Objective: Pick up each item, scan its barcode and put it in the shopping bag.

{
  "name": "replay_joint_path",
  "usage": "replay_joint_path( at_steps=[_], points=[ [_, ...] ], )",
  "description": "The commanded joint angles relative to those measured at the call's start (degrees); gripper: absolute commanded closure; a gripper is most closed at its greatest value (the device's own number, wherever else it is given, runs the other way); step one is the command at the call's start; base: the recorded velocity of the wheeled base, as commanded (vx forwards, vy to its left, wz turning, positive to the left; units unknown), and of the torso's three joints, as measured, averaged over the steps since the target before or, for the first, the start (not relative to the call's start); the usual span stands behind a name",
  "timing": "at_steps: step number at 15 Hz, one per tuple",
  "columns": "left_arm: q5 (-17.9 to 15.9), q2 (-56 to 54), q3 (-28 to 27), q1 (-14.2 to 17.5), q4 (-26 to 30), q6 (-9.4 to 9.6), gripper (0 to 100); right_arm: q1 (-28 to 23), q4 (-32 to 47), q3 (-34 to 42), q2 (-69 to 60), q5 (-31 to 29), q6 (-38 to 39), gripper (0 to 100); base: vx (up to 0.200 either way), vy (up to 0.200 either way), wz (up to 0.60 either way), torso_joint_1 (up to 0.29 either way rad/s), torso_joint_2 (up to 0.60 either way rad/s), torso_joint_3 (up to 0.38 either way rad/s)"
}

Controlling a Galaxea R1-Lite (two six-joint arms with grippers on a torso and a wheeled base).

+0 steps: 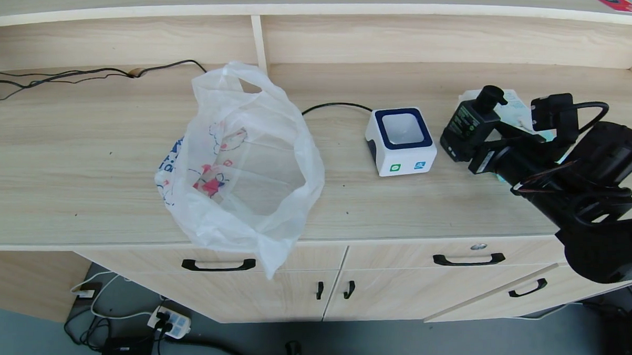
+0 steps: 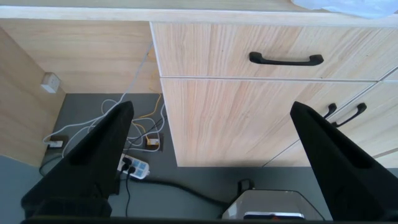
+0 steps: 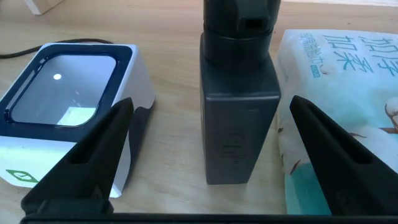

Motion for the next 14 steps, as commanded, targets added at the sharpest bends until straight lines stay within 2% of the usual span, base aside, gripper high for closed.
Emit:
replay_joint_path(
  at_steps=[1, 6, 7, 14],
  points=[
    [0.01, 0.00, 0.00, -0.01, -0.01, -0.02, 0, 0.02, -0.23, -1.43, 2.28, 0.01, 0.11, 0, 0.000, 0.000, 0.00, 0.000, 0.00, 0.000],
    [0.01, 0.09, 0.00, -0.01, -0.01, -0.02, 0, -0.24, -1.11, -6.36, 5.71, -0.34, 0.46, 0, 0.000, 0.000, 0.00, 0.000, 0.00, 0.000],
    [0.01, 0.09, 0.00, -0.01, -0.01, -0.02, 0, -0.06, -1.11, -7.15, 6.15, -0.87, 0.55, 100, 0.000, 0.000, 0.00, 0.000, 0.00, 0.000],
    [0.01, 0.09, 0.00, -0.01, -0.01, -0.02, 0, 1.17, -6.12, -5.65, 6.33, -0.95, 0.73, 100, 0.000, 0.000, 0.00, 0.000, 0.00, 0.000]
  ],
)
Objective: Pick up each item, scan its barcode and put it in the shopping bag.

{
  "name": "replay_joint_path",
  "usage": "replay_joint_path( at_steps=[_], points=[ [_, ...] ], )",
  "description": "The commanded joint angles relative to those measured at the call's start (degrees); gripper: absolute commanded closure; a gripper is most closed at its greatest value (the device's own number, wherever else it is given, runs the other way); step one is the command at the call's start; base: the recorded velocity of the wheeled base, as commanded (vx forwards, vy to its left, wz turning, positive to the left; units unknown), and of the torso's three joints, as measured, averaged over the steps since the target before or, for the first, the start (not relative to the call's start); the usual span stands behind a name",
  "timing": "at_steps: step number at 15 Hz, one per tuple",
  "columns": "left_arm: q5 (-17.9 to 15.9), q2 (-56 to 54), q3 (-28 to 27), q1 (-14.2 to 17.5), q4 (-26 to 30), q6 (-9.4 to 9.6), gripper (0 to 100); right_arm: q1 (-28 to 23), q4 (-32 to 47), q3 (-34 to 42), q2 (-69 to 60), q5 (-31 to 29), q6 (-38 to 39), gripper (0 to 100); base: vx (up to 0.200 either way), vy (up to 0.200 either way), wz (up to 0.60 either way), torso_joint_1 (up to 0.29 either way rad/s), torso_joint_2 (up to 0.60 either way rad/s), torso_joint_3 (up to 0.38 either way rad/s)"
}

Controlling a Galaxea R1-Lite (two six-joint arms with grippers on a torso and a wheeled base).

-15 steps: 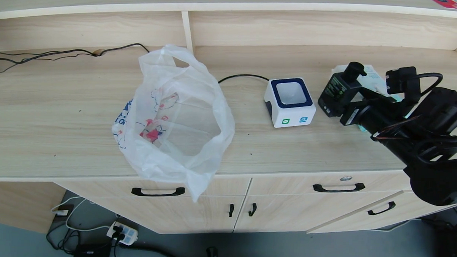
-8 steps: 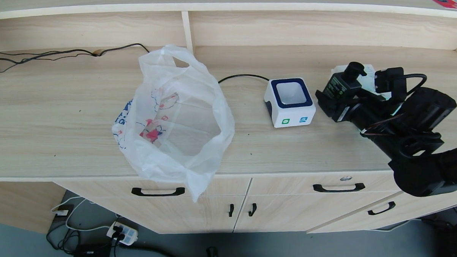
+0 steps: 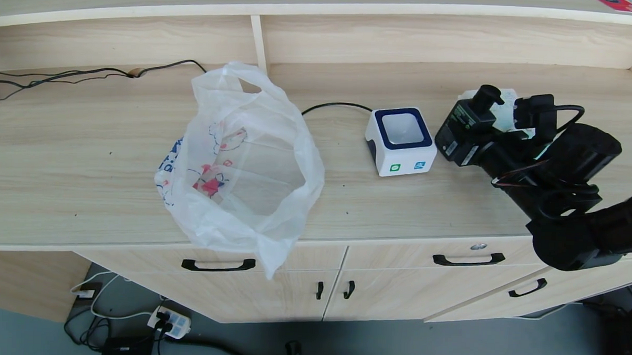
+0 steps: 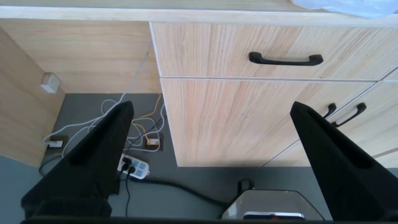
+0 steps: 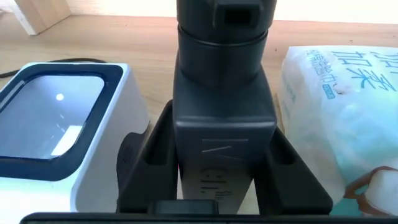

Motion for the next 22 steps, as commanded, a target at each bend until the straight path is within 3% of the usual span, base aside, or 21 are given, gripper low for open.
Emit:
replay_joint_path(
  at_steps=[1, 4, 6, 9, 11, 12, 13, 16, 20, 22],
  points=[
    [0.01, 0.09, 0.00, 0.02, -0.01, -0.01, 0, 0.60, -1.86, 0.67, -0.63, 0.08, 0.01, 100, 0.000, 0.000, 0.00, 0.000, 0.00, 0.000],
    [0.01, 0.09, 0.00, 0.02, -0.01, -0.01, 0, 0.86, -8.63, 3.84, -4.67, -3.26, 2.99, 100, 0.000, 0.000, 0.00, 0.000, 0.00, 0.000],
    [0.01, 0.09, 0.00, 0.02, -0.01, -0.01, 0, 2.36, -8.71, 8.06, -11.18, -3.08, 3.17, 100, 0.000, 0.000, 0.00, 0.000, 0.00, 0.000],
    [0.01, 0.09, 0.00, 0.02, 0.07, -0.01, 0, 14.13, -5.72, 8.32, -19.44, -5.63, 10.99, 100, 0.000, 0.000, 0.00, 0.000, 0.00, 0.000],
    [0.01, 0.00, 0.00, 0.02, 0.07, 0.08, 0, 27.41, 0.43, 8.93, -24.98, -9.15, 18.99, 100, 0.000, 0.000, 0.00, 0.000, 0.00, 0.000],
    [0.01, 0.00, 0.00, 0.02, 0.07, 0.08, 0, 30.83, 1.04, 9.55, -25.77, -9.15, 23.12, 100, 0.000, 0.000, 0.00, 0.000, 0.00, 0.000],
    [0.01, 0.00, 0.00, 0.02, 0.07, 0.17, 0, 32.50, 0.87, 11.31, -26.47, -9.06, 28.66, 100, 0.000, 0.000, 0.00, 0.000, 0.00, 0.000],
    [0.01, 0.00, 0.00, 0.02, -0.01, 0.08, 0, 35.14, 0.69, 12.98, -29.02, -7.21, 35.87, 100, 0.000, 0.000, 0.00, 0.000, 0.00, 0.000],
    [0.01, 0.00, 0.00, 0.02, 0.07, 0.25, 0, 48.41, 1.31, 15.53, -32.54, -6.16, 37.10, 100, 0.000, 0.000, 0.00, 0.000, 0.00, 0.000],
    [0.01, 0.09, 0.00, 0.02, 0.07, 0.17, 0, 58.43, 1.75, 16.05, -32.27, -6.33, 32.88, 100, 0.000, 0.000, 0.00, 0.000, 0.00, 0.000]
  ],
)
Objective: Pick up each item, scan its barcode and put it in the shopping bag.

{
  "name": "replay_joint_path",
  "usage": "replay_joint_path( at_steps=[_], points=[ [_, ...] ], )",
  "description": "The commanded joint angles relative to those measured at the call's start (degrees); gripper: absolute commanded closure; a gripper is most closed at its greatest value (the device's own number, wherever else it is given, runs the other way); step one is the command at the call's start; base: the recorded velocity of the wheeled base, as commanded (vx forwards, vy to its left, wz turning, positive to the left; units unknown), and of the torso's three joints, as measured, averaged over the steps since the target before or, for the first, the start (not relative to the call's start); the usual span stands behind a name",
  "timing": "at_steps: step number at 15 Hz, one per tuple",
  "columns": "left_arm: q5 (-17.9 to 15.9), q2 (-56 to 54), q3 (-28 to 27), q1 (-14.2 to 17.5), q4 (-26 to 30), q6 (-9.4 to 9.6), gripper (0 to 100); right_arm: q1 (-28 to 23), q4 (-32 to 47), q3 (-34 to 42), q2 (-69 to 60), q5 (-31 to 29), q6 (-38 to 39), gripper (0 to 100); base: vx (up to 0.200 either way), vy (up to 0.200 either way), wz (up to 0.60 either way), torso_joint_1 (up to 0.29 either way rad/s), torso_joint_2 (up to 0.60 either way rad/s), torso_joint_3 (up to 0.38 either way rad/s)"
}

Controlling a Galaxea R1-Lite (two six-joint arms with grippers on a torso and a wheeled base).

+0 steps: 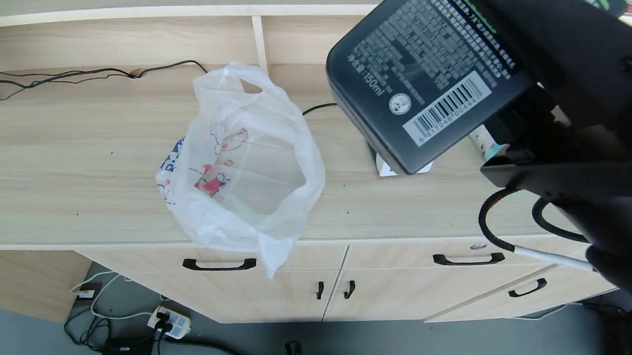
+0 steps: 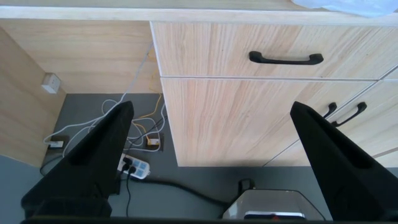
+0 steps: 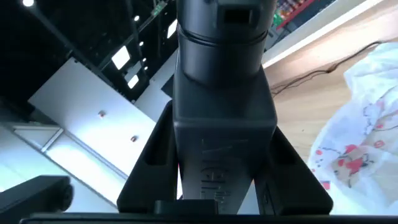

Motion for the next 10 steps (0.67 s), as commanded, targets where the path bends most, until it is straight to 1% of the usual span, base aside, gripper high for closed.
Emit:
replay_joint_path(
  at_steps=[1, 2, 8, 9, 10],
  points=[
    [0.01, 0.00, 0.00, 0.02, -0.01, -0.03, 0, 11.43, 1.19, 1.05, -0.93, -0.30, -3.40, 100, 0.000, 0.000, 0.00, 0.000, 0.00, 0.000],
    [0.01, 0.09, 0.00, 0.02, -0.01, -0.03, 0, 12.57, 2.68, 1.32, -0.49, -0.38, -3.66, 100, 0.000, 0.000, 0.00, 0.000, 0.00, 0.000],
    [0.01, 0.00, 0.00, 0.02, -0.01, 0.06, 0, 12.39, 2.86, 0.79, 0.39, -0.21, -3.49, 100, 0.000, 0.000, 0.00, 0.000, 0.00, 0.000],
    [0.01, 0.00, 0.00, 0.02, -0.01, 0.06, 0, 11.78, 2.94, 1.14, 0.48, -0.38, -3.49, 100, 0.000, 0.000, 0.00, 0.000, 0.00, 0.000],
    [0.01, 0.00, 0.00, 0.02, -0.01, 0.15, 0, 8.18, 3.30, 2.37, 0.74, -0.73, -4.28, 100, 0.000, 0.000, 0.00, 0.000, 0.00, 0.000]
  ],
)
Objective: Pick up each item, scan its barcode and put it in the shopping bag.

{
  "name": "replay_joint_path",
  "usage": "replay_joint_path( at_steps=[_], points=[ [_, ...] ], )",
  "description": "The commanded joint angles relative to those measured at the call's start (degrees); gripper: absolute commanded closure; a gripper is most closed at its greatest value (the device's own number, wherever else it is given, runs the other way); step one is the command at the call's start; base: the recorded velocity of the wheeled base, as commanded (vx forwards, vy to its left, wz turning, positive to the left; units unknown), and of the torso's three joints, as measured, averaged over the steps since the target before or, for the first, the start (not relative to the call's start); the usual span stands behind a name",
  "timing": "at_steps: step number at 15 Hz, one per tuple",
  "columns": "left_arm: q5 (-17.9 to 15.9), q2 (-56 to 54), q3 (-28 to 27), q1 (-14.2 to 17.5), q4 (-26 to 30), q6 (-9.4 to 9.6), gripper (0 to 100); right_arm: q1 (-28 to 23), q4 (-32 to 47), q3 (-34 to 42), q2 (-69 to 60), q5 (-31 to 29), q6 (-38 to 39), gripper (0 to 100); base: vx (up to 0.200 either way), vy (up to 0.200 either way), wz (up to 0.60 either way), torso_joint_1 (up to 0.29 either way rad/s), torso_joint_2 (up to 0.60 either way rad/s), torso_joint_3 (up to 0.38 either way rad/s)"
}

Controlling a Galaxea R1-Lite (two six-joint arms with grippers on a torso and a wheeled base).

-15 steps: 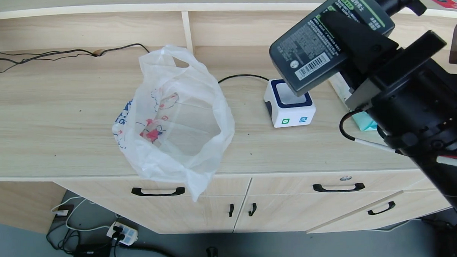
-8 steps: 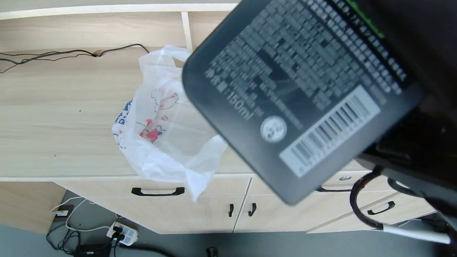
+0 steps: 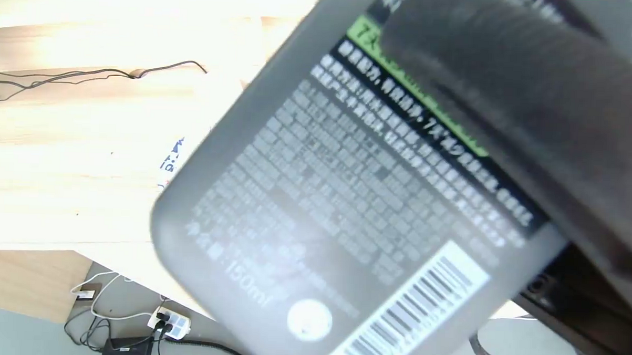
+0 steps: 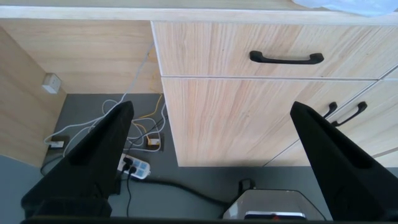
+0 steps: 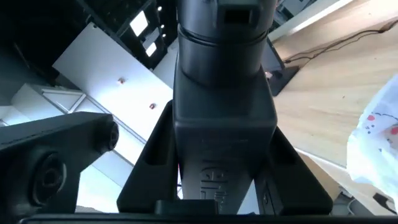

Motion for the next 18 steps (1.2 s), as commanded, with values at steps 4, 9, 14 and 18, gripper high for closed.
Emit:
replay_joint_path(
  at_steps=[4, 9, 14, 18],
  points=[
    [0.01, 0.09, 0.00, 0.02, -0.01, -0.08, 0, -32.98, 0.10, 7.77, 6.25, 6.86, -25.41, 100, 0.000, 0.000, 0.00, 0.000, 0.00, 0.000],
    [0.01, 0.00, 0.00, 0.02, -0.01, -0.34, 0, -38.43, -5.26, -2.78, 19.26, 8.00, -54.24, 100, 0.000, 0.000, 0.00, 0.000, 0.00, 0.000],
    [0.01, 0.00, 0.00, 0.02, 0.08, 0.01, 0, -43.44, -9.48, -23.17, 32.09, 13.54, -68.21, 100, 0.000, 0.000, 0.00, 0.000, 0.00, 0.000],
    [0.01, 0.09, 0.00, 0.02, -0.10, -0.25, 0, -51.61, -8.96, -23.43, 31.22, 25.14, -77.97, 100, 0.000, 0.000, 0.00, 0.000, 0.00, 0.000]
  ],
)
